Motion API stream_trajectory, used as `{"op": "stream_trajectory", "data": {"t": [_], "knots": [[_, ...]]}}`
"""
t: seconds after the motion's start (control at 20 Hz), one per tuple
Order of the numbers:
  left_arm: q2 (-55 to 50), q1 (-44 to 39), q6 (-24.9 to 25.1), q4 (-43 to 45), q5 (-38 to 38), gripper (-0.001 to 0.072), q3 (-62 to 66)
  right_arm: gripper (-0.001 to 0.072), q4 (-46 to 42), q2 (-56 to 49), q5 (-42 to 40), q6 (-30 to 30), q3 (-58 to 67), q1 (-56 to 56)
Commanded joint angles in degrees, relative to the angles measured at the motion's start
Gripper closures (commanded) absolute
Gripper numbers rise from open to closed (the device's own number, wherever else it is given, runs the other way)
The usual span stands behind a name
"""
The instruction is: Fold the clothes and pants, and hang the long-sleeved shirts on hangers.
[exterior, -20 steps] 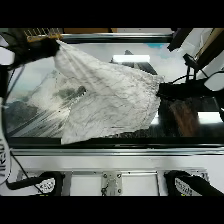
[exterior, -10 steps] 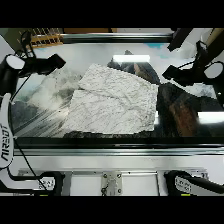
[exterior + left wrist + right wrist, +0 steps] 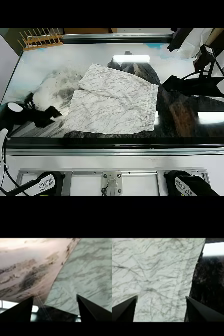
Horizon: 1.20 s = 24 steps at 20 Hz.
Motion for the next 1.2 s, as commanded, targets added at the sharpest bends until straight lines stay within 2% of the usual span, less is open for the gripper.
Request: {"op": "stream_trajectory", "data": {"t": [0.0,0.5,0.55,0.65,0.7,0.9,1.05,1.15], "knots": [[-1.07,0.59,1.6,-4.07,2.51,0.0135,-8.15,0.0066,0.98,1.92,0.59,-0.13,-1.55,1.57],[-7.93,-11.72,0.81,-4.13,6.34,0.0137,-1.36,0.0066,2.6,1.95,0.48,-0.15,-1.55,1.46],[-8.31,-12.61,0.79,-4.17,6.34,0.0265,-0.76,0.0067,2.6,1.95,0.68,-0.15,-1.55,1.46],[-8.39,-13.92,0.83,-4.04,6.32,0.0598,0.22,0.0066,2.56,1.95,1.7,-0.2,-1.57,1.44],[-8.28,-14.19,0.94,-3.93,5.81,0.0701,0.85,0.0066,1.95,1.95,2.99,-0.22,-1.57,1.4],[-3.61,-14.01,1.73,-3.45,5.18,0.0701,-1.73,0.0066,-4.61,2.97,10.91,1.03,-6.78,-0.5],[2.75,-14.19,2.82,-3.52,5.2,0.0701,-8.26,0.0066,-4.48,4.2,10.43,10.47,-20.17,-5.81],[6.54,-14.19,3.04,-3.52,5.25,0.0701,-11.69,0.0066,-2.12,4.17,5.66,16.11,-29.64,-8.0]]}}
